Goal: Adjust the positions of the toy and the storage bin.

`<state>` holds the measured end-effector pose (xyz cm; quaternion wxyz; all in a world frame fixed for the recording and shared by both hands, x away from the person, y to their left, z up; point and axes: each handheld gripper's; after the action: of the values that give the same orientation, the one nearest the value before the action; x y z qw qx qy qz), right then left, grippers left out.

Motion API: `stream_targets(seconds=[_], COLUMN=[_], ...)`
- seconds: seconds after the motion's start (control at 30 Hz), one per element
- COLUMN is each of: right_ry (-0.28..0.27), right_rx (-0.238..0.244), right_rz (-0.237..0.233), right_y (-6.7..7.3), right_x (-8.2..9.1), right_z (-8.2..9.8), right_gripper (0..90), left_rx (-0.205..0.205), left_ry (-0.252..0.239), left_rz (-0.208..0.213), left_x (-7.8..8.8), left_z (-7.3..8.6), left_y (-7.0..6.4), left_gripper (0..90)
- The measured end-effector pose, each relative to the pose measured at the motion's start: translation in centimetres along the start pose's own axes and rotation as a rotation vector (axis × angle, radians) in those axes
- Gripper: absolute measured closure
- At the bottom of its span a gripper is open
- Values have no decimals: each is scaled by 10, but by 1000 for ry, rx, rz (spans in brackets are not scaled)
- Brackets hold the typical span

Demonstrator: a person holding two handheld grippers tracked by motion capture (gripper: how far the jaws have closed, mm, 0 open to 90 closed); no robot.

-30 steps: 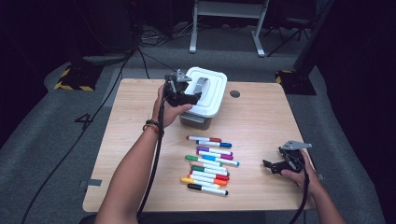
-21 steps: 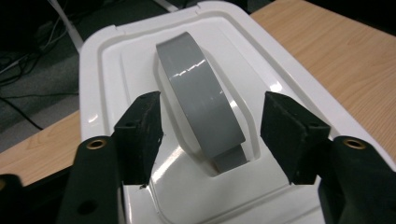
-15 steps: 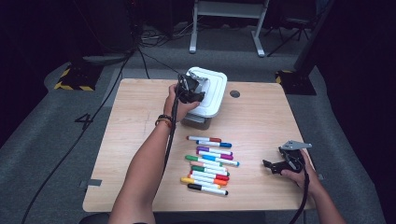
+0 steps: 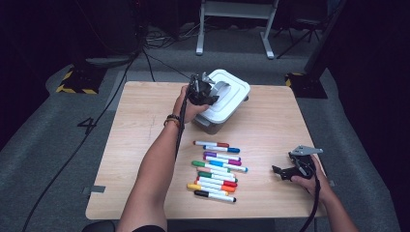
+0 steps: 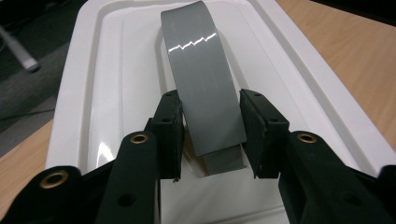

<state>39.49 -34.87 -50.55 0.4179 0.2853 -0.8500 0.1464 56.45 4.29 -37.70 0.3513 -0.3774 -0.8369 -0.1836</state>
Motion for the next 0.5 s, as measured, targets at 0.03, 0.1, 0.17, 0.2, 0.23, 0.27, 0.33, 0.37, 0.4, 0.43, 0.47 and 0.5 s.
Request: stream_targets(seconds=[0.03,0.1,0.17,0.2,0.23,0.27,0.33,0.37,0.4,0.43,0.47,0.5], right_ry=[0,0,0,0,0,0,1,1,1,1,1,1], right_rx=[0,-1,-1,-1,-1,1,2,4,3,3,2,3], right_rz=[0,0,0,0,0,0,-1,-2,-3,-3,-3,-3], right_y=[0,0,0,0,0,0,0,0,0,0,0,0], right_x=[0,0,0,0,0,0,0,0,0,0,1,1], right_z=[0,0,0,0,0,0,0,1,1,1,1,1], right_gripper=[6,6,6,6,6,6,6,6,6,6,6,6], left_rx=[0,-29,-70,-103,-103,-122,-130,-129,-122,-122,-112,-105], left_ry=[0,-1,-8,-7,-7,-5,16,21,14,14,4,5], left_rz=[0,17,64,87,87,117,119,129,130,130,115,108], left_x=[0,-1,-1,-1,-1,0,1,3,4,4,7,10], left_z=[0,-2,-2,-2,-2,-2,0,3,5,5,9,11], left_y=[0,0,1,1,1,1,3,6,8,8,10,11], left_gripper=[622,626,628,629,629,629,628,627,626,618,618,585])
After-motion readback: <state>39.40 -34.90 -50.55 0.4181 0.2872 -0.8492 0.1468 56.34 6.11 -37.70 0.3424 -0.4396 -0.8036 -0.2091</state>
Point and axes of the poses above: each handheld gripper's, and its own axes: x roughly backward along the jaws, z roughly out of its underside, y roughly to its left, and after that the axes turned 8 degrees about y, right-handed
